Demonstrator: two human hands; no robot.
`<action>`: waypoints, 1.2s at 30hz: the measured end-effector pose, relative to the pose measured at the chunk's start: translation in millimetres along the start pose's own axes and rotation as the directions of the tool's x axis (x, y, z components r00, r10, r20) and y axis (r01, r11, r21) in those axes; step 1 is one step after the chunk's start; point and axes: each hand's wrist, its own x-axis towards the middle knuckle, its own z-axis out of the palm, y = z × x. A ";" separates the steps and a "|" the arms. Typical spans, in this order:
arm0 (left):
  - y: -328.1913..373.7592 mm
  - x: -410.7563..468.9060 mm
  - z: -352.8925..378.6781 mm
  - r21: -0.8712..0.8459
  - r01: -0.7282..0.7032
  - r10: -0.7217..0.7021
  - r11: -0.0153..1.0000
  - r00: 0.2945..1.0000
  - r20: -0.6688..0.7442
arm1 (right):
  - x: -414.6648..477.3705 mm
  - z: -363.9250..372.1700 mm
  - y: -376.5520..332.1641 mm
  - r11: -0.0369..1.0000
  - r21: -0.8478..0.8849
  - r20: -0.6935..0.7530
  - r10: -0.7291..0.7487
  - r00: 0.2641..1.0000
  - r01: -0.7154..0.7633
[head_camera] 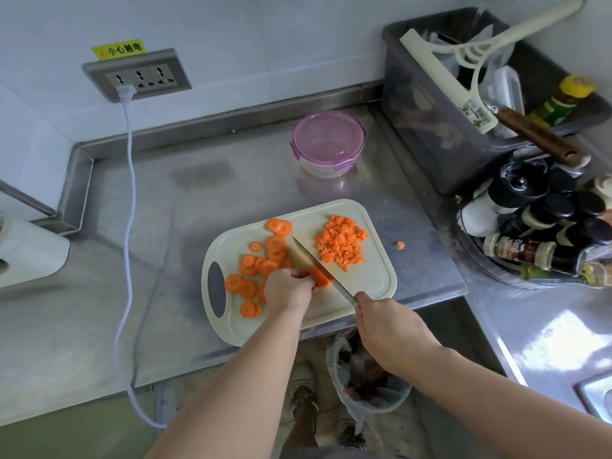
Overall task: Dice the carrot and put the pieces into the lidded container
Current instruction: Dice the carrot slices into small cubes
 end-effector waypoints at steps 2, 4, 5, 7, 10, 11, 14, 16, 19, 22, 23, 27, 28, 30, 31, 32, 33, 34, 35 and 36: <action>-0.6 1.0 0.2 0.004 -0.003 0.003 1.000 1.000 0.005 | -0.2 -0.9 -1.7 1.000 -0.018 0.003 0.007 1.000 -0.007; -0.8 1.7 0.8 0.001 -0.006 0.006 1.000 1.000 0.004 | 1.5 2.1 0.0 0.999 -0.031 0.024 0.017 1.000 -0.016; -1.1 2.3 1.0 -0.005 -0.004 0.004 1.000 1.000 0.004 | 3.5 4.5 1.7 0.998 -0.056 0.041 0.007 0.999 -0.005; -2.1 4.0 1.1 0.005 -0.003 0.003 1.000 1.000 -0.003 | 7.3 10.8 4.7 0.993 -0.119 0.073 -0.008 0.997 0.017; -3.9 5.2 1.3 0.013 -0.004 0.004 1.000 1.000 -0.010 | 9.6 15.9 5.3 0.993 -0.118 0.088 -0.003 0.996 0.013; -4.1 5.1 1.2 0.011 -0.003 0.003 1.000 1.000 -0.011 | 10.1 16.1 5.6 0.996 -0.090 0.078 0.010 0.997 -0.003; -3.3 3.4 0.9 0.009 -0.005 0.005 1.000 1.000 -0.008 | 11.1 14.9 7.1 0.999 -0.012 0.081 0.034 0.996 -0.033; -2.8 1.9 0.4 -0.006 -0.011 0.011 1.000 1.000 -0.014 | 10.0 12.6 9.7 0.998 0.053 0.067 0.038 0.997 -0.042; -1.8 0.3 -0.7 0.004 -0.023 0.023 1.000 1.000 -0.010 | 4.8 7.8 11.7 0.992 0.122 0.010 0.022 1.000 -0.023; -0.5 -1.3 -0.8 0.008 -0.031 0.031 0.999 0.999 -0.005 | 0.0 9.5 9.1 0.996 0.090 -0.043 -0.002 0.999 0.006; -0.7 -0.8 -0.4 0.007 -0.030 0.030 1.000 1.000 -0.005 | -0.9 11.0 7.6 0.998 0.064 -0.048 -0.010 0.999 0.013; -1.6 -0.2 -0.5 0.018 -0.021 0.021 1.000 1.000 -0.007 | -0.9 15.7 5.3 1.000 0.024 -0.028 -0.005 1.000 0.006; -1.9 0.1 -0.5 0.013 -0.017 0.017 1.000 1.000 -0.003 | -0.9 16.0 5.2 1.000 0.023 -0.022 -0.002 1.000 0.003; -1.7 0.1 -0.2 0.014 -0.015 0.015 1.000 1.000 0.004 | -0.9 16.3 5.5 1.000 0.027 -0.022 -0.005 1.000 0.005; -1.5 -0.1 0.0 0.019 -0.018 0.018 1.000 1.000 0.004 | -0.6 16.5 5.5 1.000 0.025 -0.019 -0.006 1.000 0.006; -1.2 0.1 0.1 0.030 -0.025 0.025 0.999 1.000 -0.001 | -0.3 16.6 5.3 1.000 0.027 -0.016 -0.006 1.000 0.007; -0.7 -0.2 0.3 0.037 -0.029 0.029 0.999 1.000 -0.005 | -0.2 16.2 4.9 1.000 0.031 -0.011 -0.003 1.000 0.003; -0.5 -0.3 -0.1 0.043 -0.032 0.032 0.999 0.999 -0.008 | 0.0 15.9 4.5 1.000 0.031 -0.006 -0.001 1.000 0.002; -0.6 0.1 -0.1 0.039 -0.030 0.030 0.999 1.000 -0.007 | 0.5 15.7 4.3 1.000 0.022 -0.001 -0.002 1.000 0.002; -1.1 0.7 -0.1 0.035 -0.025 0.025 0.999 1.000 -0.004 | 1.0 15.7 4.4 1.000 0.009 0.004 -0.003 1.000 0.003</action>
